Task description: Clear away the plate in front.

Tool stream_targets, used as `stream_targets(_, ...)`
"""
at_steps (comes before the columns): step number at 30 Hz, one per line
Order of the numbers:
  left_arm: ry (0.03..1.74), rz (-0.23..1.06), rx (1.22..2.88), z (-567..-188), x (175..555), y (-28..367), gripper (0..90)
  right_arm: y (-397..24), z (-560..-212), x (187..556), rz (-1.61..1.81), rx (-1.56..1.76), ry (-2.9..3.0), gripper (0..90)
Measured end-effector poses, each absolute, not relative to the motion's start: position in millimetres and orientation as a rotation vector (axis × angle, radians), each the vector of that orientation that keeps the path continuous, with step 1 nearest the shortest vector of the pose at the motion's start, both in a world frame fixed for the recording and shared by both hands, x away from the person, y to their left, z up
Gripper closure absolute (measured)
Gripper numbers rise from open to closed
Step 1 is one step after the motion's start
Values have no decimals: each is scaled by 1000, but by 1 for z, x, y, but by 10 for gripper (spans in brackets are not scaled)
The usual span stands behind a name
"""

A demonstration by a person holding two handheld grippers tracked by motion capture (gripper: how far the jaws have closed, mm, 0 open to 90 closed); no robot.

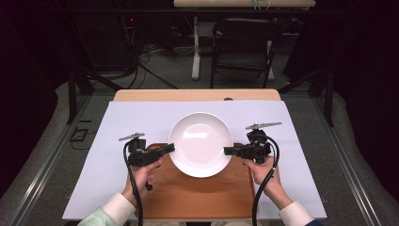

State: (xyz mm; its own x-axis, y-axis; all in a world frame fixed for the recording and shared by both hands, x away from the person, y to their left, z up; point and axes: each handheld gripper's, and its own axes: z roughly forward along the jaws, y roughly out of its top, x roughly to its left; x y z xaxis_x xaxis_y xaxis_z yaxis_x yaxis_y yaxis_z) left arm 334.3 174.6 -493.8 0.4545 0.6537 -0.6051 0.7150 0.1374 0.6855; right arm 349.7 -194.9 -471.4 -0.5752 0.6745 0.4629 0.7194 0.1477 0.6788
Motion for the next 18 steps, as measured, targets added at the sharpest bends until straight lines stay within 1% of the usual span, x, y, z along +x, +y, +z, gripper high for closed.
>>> stream_targets(4,1237,-56,1556,-493,329,178,820,-191,-471,347,-1436,-1406,-2348,782)
stream_targets(18,1253,-104,1595,-499,310,188,820,-183,-475,331,-1390,-1375,-2351,787)
